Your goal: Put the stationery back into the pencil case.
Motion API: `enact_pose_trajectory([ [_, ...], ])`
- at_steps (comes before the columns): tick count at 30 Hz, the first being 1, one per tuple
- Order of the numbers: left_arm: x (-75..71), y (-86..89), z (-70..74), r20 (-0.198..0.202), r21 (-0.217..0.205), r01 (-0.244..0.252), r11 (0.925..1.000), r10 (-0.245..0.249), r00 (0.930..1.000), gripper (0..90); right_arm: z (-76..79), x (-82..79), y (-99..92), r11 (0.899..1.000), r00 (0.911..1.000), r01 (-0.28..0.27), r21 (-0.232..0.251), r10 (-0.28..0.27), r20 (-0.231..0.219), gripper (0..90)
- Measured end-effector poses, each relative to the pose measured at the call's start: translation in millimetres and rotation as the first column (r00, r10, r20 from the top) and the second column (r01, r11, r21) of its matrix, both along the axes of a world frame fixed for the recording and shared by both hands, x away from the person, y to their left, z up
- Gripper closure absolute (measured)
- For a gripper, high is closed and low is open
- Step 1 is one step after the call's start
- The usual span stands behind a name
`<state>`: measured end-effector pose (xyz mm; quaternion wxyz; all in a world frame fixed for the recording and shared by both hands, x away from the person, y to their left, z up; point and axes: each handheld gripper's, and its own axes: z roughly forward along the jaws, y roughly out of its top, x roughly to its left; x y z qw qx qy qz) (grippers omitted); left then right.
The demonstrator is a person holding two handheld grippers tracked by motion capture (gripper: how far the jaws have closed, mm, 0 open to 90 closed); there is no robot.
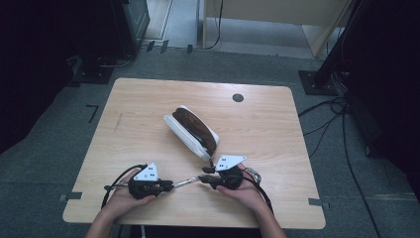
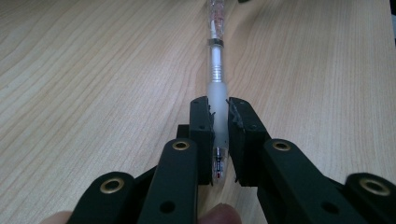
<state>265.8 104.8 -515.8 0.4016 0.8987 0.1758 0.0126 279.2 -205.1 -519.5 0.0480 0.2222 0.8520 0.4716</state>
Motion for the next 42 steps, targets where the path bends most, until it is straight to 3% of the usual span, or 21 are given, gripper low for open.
enact_pose_trajectory([
  [4, -0.1, 0.1, -0.2, 0.002, -0.001, 0.000, 1.0000, 0.000, 1.0000, 81.1, -0.9, 0.7, 9.9, 0.998, 0.9995, -0.030, -0.063, 0.030, 0.003, 61.3],
  [7, 0.9, 1.2, -0.4, 0.009, -0.005, -0.032, 0.9995, 0.032, 0.9994, 78.1, -1.8, 1.3, 13.6, 0.995, 0.9995, -0.031, -0.096, 0.032, 0.000, 65.4],
  [10, 2.8, 3.7, -0.3, 0.003, -0.012, -0.096, 0.9953, 0.096, 0.9954, 66.6, -2.1, -0.3, 15.0, 0.993, 0.9994, -0.035, -0.110, 0.035, 0.004, 68.7],
  [14, 4.8, 7.4, 0.4, -0.007, -0.022, -0.145, 0.9891, 0.145, 0.9894, 53.7, -1.9, -1.7, 13.6, 0.994, 0.9989, -0.040, -0.098, 0.038, -0.028, 75.2],
  [17, 6.3, 15.3, 1.6, -0.007, -0.022, -0.197, 0.9801, 0.197, 0.9803, 44.9, -1.7, -3.4, 13.1, 0.993, 0.9977, -0.062, -0.099, 0.059, -0.033, 78.2],
  [22, 8.1, 36.3, 3.1, 0.028, -0.007, -0.336, 0.9418, 0.336, 0.9414, 31.8, -0.6, -8.3, 13.5, 0.991, 0.9975, -0.070, -0.118, 0.068, -0.019, 80.0],
  [24, 9.4, 46.4, 3.2, 0.035, -0.003, -0.388, 0.9215, 0.388, 0.9209, 29.1, -0.2, -9.6, 14.3, 0.990, 0.9979, -0.064, -0.125, 0.063, -0.013, 79.9],
  [26, 10.2, 52.8, 2.9, 0.040, 0.004, -0.423, 0.9061, 0.423, 0.9054, 28.7, 0.4, -10.4, 15.5, 0.990, 0.9984, -0.056, -0.131, 0.056, -0.010, 77.8],
  [27, 10.8, 56.3, 2.6, 0.043, 0.009, -0.447, 0.8945, 0.446, 0.8938, 28.5, 0.8, -11.1, 16.5, 0.990, 0.9986, -0.051, -0.132, 0.049, -0.018, 74.2],
  [31, 12.9, 58.6, 1.0, 0.044, 0.027, -0.498, 0.8668, 0.497, 0.8668, 26.5, 1.5, -13.4, 21.0, 0.990, 0.9989, -0.043, -0.137, 0.040, -0.023, 71.5],
  [33, 12.5, 54.6, -0.1, 0.081, 0.053, -0.522, 0.8513, 0.517, 0.8519, 25.4, 1.6, -13.6, 22.4, 0.990, 0.9993, -0.032, -0.137, 0.029, -0.023, 71.4],
  [36, 11.8, 52.6, -1.1, 0.105, 0.060, -0.523, 0.8502, 0.516, 0.8503, 24.7, 1.1, -12.9, 24.7, 0.991, 0.9997, -0.014, -0.132, 0.011, -0.022, 71.9],
  [39, 11.9, 53.7, -1.8, 0.101, 0.052, -0.527, 0.8482, 0.521, 0.8477, 23.9, 1.3, -13.4, 28.7, 0.991, 0.9998, 0.010, -0.137, -0.012, -0.013, 72.0],
  [42, 14.2, 53.0, -2.0, 0.107, 0.054, -0.555, 0.8304, 0.547, 0.8300, 23.5, 1.4, -15.5, 32.8, 0.989, 0.9991, 0.042, -0.144, -0.043, -0.003, 75.3],
])
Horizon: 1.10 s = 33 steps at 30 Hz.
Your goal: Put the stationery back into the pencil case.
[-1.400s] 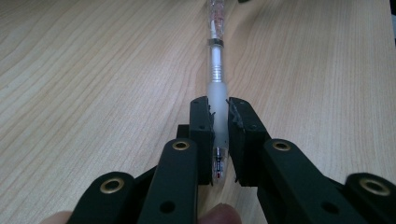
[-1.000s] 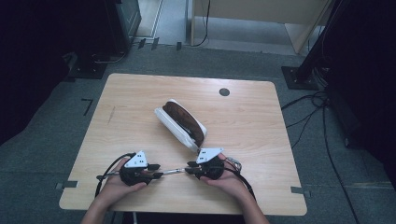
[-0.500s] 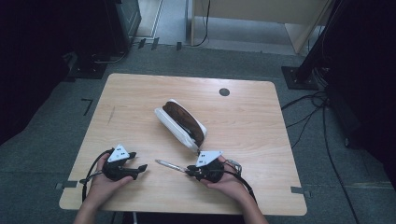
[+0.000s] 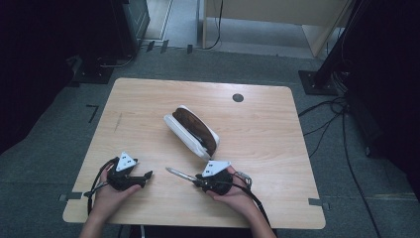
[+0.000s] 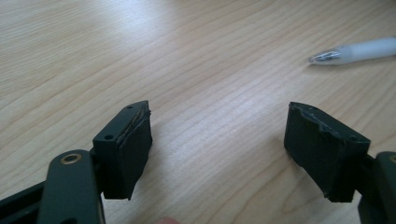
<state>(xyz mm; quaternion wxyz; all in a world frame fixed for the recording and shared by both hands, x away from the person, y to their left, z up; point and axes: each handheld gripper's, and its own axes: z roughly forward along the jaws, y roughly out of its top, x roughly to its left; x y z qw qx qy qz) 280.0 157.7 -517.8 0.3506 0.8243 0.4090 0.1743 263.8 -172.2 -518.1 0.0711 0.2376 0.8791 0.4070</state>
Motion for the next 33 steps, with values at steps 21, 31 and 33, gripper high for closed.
enact_pose_trajectory([
  [21, 6.4, 8.5, 0.0, -0.030, -0.013, -0.124, 0.9921, 0.124, 0.9918, 10.0, 19.2, -8.5, -4.0, 0.993, 0.9954, 0.095, 0.068, -0.095, 0.000, 80.5],
  [31, 5.8, 4.3, -0.5, -0.018, 0.022, -0.126, 0.9918, 0.126, 0.9918, 10.0, 36.5, -9.3, -7.9, 0.988, 0.9912, 0.128, 0.089, -0.130, 0.025, 80.5],
  [33, 5.7, 4.3, -0.5, -0.018, 0.022, -0.126, 0.9917, 0.127, 0.9918, 9.9, 40.3, -9.2, -8.1, 0.986, 0.9899, 0.134, 0.096, -0.138, 0.032, 80.5],
])
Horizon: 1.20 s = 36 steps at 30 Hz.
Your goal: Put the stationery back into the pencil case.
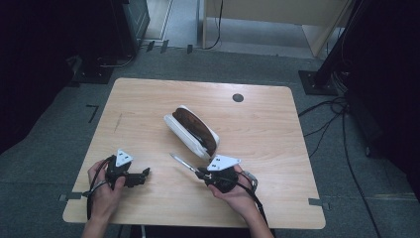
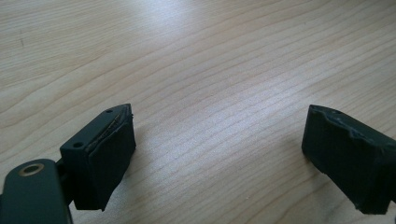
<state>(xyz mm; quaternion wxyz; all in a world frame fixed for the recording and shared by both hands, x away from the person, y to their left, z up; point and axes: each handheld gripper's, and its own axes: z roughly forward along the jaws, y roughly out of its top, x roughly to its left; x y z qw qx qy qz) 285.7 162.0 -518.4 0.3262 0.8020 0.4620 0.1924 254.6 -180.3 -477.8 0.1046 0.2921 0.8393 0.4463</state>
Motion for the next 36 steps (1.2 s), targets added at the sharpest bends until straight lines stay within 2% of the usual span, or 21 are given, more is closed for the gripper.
enact_pose_trajectory([
  [12, -0.3, -0.8, 0.0, 0.000, 0.001, -0.011, 0.9999, 0.011, 0.9999, 9.9, 29.6, 0.4, -6.6, 0.998, 0.9978, 0.047, 0.047, -0.049, 0.044, 80.6],
  [20, -0.3, -1.3, -0.2, 0.001, 0.000, -0.016, 0.9999, 0.016, 0.9999, 9.9, 47.8, 7.1, -14.6, 0.992, 0.9931, 0.089, 0.092, -0.096, 0.068, 80.6],
  [26, -0.3, -1.3, -0.1, 0.001, 0.000, -0.016, 0.9999, 0.016, 0.9999, 10.0, 59.7, 16.9, -17.6, 0.988, 0.9877, 0.116, 0.105, -0.126, 0.093, 80.6],
  [30, -0.3, -1.3, -0.1, 0.001, -0.001, -0.017, 0.9998, 0.017, 0.9999, 10.0, 65.3, 27.0, -20.0, 0.983, 0.9828, 0.150, 0.108, -0.160, 0.093, 80.6],
  [36, -0.2, -1.2, -0.1, 0.001, 0.000, -0.016, 0.9999, 0.016, 0.9999, 10.0, 60.3, 46.3, -17.3, 0.973, 0.9747, 0.203, 0.112, -0.212, 0.071, 80.6],
])
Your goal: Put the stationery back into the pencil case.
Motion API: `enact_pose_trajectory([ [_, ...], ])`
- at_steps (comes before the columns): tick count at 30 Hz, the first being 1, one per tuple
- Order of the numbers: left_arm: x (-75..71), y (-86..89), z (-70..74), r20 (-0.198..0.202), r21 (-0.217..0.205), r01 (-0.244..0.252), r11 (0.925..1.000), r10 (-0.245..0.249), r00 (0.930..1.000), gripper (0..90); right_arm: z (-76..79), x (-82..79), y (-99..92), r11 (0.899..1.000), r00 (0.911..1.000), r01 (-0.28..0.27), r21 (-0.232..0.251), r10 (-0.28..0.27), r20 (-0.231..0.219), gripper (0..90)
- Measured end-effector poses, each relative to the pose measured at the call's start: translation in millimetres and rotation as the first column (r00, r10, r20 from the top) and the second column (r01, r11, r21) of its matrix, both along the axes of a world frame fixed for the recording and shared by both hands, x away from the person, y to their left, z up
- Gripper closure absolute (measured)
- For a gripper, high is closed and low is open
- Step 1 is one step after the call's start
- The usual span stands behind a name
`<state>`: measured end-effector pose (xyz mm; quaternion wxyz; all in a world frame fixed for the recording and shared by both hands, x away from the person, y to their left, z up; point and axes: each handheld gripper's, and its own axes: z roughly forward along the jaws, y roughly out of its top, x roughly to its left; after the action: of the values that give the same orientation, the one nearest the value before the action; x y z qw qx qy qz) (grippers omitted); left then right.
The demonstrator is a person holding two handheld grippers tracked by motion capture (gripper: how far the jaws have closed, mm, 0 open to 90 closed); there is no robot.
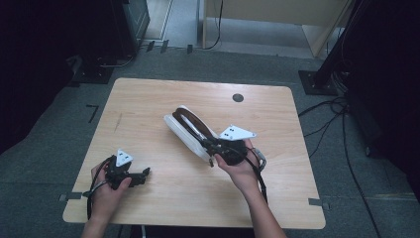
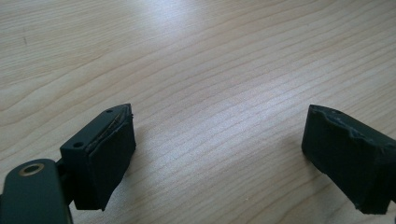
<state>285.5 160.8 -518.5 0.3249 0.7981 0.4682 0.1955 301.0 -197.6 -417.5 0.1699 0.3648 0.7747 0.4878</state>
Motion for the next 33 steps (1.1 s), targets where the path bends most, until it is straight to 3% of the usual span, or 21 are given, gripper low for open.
enact_pose_trajectory([
  [10, 0.0, 0.0, 0.0, -0.001, -0.001, 0.000, 1.0000, 0.000, 1.0000, 10.0, -20.8, 26.1, 11.1, 0.997, 0.9977, 0.063, -0.047, -0.064, -0.020, 80.6],
  [19, 0.0, 0.1, 0.1, -0.001, 0.000, 0.000, 1.0000, 0.000, 1.0000, 10.0, -38.3, 36.0, 19.8, 0.995, 0.9957, 0.065, -0.079, -0.070, -0.061, 80.5],
  [28, 0.0, 0.1, 0.1, -0.001, -0.001, 0.001, 1.0000, -0.001, 1.0000, 10.0, -49.6, 40.4, 27.5, 0.992, 0.9939, 0.030, -0.126, -0.043, -0.101, 80.4],
  [33, 0.0, 0.1, 0.0, -0.001, -0.002, 0.000, 1.0000, 0.000, 1.0000, 10.0, -50.4, 40.5, 29.5, 0.991, 0.9917, 0.024, -0.130, -0.040, -0.122, 80.5],
])
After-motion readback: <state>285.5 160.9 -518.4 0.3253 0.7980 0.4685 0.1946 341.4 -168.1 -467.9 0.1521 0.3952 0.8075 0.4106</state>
